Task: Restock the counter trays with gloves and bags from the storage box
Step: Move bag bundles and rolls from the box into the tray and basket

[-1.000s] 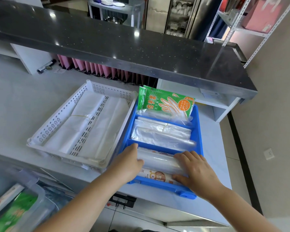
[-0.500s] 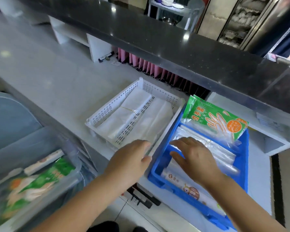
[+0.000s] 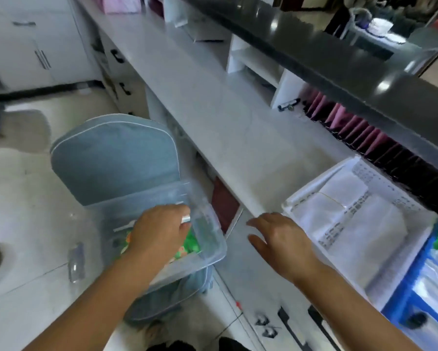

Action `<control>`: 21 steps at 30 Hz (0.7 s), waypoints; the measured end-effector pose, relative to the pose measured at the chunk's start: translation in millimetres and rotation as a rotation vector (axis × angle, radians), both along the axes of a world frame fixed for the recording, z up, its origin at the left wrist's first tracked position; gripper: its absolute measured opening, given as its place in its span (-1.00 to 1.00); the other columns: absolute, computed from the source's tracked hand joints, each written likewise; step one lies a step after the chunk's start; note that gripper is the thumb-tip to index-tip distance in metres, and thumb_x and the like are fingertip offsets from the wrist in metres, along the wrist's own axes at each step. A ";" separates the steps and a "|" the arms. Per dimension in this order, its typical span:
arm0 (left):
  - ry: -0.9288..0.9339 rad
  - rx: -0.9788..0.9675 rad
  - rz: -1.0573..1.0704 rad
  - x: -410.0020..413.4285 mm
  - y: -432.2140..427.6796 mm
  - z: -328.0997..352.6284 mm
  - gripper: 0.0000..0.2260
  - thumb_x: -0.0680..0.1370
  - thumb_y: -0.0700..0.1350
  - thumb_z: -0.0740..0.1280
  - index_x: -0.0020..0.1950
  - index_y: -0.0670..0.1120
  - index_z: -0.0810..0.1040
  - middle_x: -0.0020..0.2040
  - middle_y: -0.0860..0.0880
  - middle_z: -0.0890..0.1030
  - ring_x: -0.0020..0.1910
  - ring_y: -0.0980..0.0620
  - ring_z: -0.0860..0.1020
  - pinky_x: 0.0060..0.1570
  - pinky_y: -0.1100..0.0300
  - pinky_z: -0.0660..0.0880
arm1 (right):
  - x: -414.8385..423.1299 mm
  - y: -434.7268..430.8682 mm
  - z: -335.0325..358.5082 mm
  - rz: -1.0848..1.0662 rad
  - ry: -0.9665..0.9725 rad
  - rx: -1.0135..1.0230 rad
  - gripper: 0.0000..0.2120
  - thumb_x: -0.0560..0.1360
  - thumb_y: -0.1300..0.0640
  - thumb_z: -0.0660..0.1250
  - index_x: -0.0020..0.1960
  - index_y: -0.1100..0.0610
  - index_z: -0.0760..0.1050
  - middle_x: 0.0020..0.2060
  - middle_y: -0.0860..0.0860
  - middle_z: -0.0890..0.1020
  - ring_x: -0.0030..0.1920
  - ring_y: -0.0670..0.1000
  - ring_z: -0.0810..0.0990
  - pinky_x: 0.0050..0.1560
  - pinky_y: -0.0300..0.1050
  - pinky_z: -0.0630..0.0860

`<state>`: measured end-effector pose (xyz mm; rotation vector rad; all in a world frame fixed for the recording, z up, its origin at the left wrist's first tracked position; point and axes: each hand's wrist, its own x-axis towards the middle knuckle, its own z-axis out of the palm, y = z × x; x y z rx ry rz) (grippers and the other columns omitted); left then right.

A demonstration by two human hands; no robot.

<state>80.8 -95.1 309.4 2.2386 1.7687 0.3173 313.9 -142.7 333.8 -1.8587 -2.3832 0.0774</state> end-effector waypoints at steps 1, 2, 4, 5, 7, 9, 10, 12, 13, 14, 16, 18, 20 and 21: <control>0.006 -0.020 0.041 -23.6 6.8 -7.9 -0.84 0.48 -0.01 0.29 0.01 0.00 0.57 0.00 -0.01 0.65 0.01 -0.11 0.57 -0.08 0.09 0.49 | -18.4 10.6 -8.6 0.016 0.006 -0.027 -0.79 0.44 0.08 0.35 0.06 0.08 0.60 -0.10 0.06 0.67 -0.09 0.13 0.61 -0.13 -0.03 0.55; 0.005 -0.039 0.083 -46.4 13.0 -15.8 -0.85 0.48 -0.01 0.30 0.01 0.02 0.57 0.00 0.00 0.65 0.01 -0.10 0.57 -0.10 0.12 0.47 | -35.8 20.9 -18.3 0.036 0.015 -0.054 -0.77 0.46 0.06 0.32 0.09 0.06 0.58 -0.06 0.05 0.66 -0.04 0.12 0.60 -0.07 -0.03 0.53; -0.019 -0.074 0.158 -86.8 21.5 -31.3 -0.83 0.48 -0.02 0.32 0.05 0.05 0.58 0.04 0.01 0.65 0.03 -0.09 0.57 -0.09 0.14 0.46 | -66.7 39.1 -39.8 0.076 0.037 -0.120 -0.73 0.48 0.02 0.28 0.15 0.03 0.55 0.03 0.02 0.64 0.05 0.10 0.57 0.04 -0.04 0.51; -0.020 -0.094 0.185 -104.1 24.3 -38.7 -0.81 0.48 -0.01 0.32 0.08 0.06 0.58 0.07 0.01 0.64 0.05 -0.09 0.57 -0.06 0.13 0.49 | -80.1 47.0 -50.4 0.089 0.041 -0.157 -0.72 0.50 0.01 0.26 0.18 0.02 0.53 0.07 0.01 0.63 0.09 0.08 0.55 0.07 -0.05 0.49; -0.007 -0.141 0.228 -132.8 26.9 -53.5 -0.80 0.50 0.00 0.30 0.10 0.07 0.58 0.09 -0.01 0.64 0.04 -0.10 0.58 -0.05 0.11 0.52 | -102.4 60.9 -71.5 0.113 0.030 -0.221 -0.70 0.52 -0.02 0.22 0.22 -0.02 0.50 0.11 -0.04 0.60 0.14 0.04 0.52 0.10 -0.11 0.44; -0.019 -0.195 0.260 -154.9 27.5 -68.5 -0.80 0.51 -0.01 0.28 0.11 0.08 0.57 0.07 -0.03 0.65 0.02 -0.11 0.58 -0.07 0.11 0.52 | -120.3 72.3 -93.0 0.123 0.031 -0.288 -0.70 0.52 -0.01 0.21 0.23 -0.03 0.49 0.13 -0.04 0.60 0.14 0.02 0.52 0.09 -0.14 0.42; -0.025 -0.215 0.271 -163.0 27.1 -76.9 -0.79 0.51 -0.02 0.28 0.12 0.08 0.56 0.07 -0.04 0.65 0.02 -0.11 0.58 -0.07 0.11 0.52 | -127.6 77.5 -104.3 0.126 0.035 -0.326 -0.71 0.52 0.00 0.22 0.23 -0.02 0.50 0.13 -0.03 0.60 0.14 0.03 0.52 0.09 -0.13 0.43; -0.013 -0.275 0.285 -174.7 25.4 -96.1 -0.77 0.51 -0.03 0.27 0.15 0.03 0.55 0.07 -0.06 0.65 0.03 -0.12 0.58 -0.05 0.09 0.53 | -139.5 85.8 -129.2 0.130 0.049 -0.408 -0.71 0.52 0.02 0.23 0.22 -0.01 0.50 0.14 -0.02 0.60 0.14 0.03 0.53 0.09 -0.12 0.44; -0.003 -0.320 0.294 -178.6 24.0 -106.5 -0.77 0.51 -0.02 0.26 0.15 0.02 0.54 0.08 -0.06 0.64 0.03 -0.12 0.58 -0.05 0.08 0.53 | -144.1 89.5 -142.8 0.133 0.055 -0.450 -0.72 0.52 0.02 0.24 0.22 -0.01 0.50 0.14 -0.02 0.60 0.15 0.02 0.53 0.09 -0.13 0.44; 0.004 -0.368 0.303 -181.7 22.1 -117.4 -0.77 0.52 -0.01 0.25 0.15 0.01 0.54 0.08 -0.05 0.64 0.03 -0.11 0.58 -0.04 0.07 0.53 | -148.1 92.8 -157.0 0.141 0.054 -0.492 -0.72 0.52 0.02 0.24 0.21 -0.01 0.50 0.14 -0.03 0.60 0.15 0.01 0.53 0.09 -0.13 0.44; 0.008 -0.455 0.313 -185.4 17.2 -141.0 -0.77 0.53 -0.02 0.23 0.15 0.00 0.53 0.06 -0.03 0.63 0.01 -0.08 0.57 -0.05 0.08 0.53 | -154.5 99.2 -187.0 0.160 0.038 -0.579 -0.72 0.52 0.02 0.23 0.21 -0.03 0.49 0.15 -0.05 0.60 0.16 0.00 0.53 0.08 -0.15 0.44; 0.016 -0.527 0.320 -187.5 13.8 -165.5 -0.77 0.53 -0.04 0.21 0.14 0.00 0.53 0.03 -0.02 0.62 -0.01 -0.05 0.56 -0.08 0.10 0.52 | -160.4 108.1 -218.1 0.177 0.002 -0.666 -0.73 0.53 0.02 0.23 0.22 -0.04 0.49 0.14 -0.05 0.60 0.16 0.00 0.53 0.07 -0.15 0.44; 0.012 -0.595 0.330 -187.0 12.8 -192.3 -0.77 0.53 -0.06 0.19 0.14 0.00 0.53 0.01 -0.03 0.62 -0.03 -0.04 0.55 -0.14 0.14 0.49 | -163.4 119.2 -250.0 0.178 -0.036 -0.753 -0.73 0.53 0.04 0.22 0.22 -0.03 0.47 0.15 -0.03 0.59 0.16 0.01 0.52 0.08 -0.14 0.44; 0.013 -0.631 0.332 -185.8 13.6 -206.4 -0.77 0.53 -0.07 0.18 0.13 -0.01 0.53 0.00 -0.03 0.62 -0.03 -0.03 0.55 -0.16 0.15 0.46 | -163.5 125.3 -266.3 0.175 -0.058 -0.790 -0.72 0.53 0.05 0.22 0.23 -0.03 0.47 0.16 -0.03 0.58 0.18 0.01 0.50 0.10 -0.13 0.44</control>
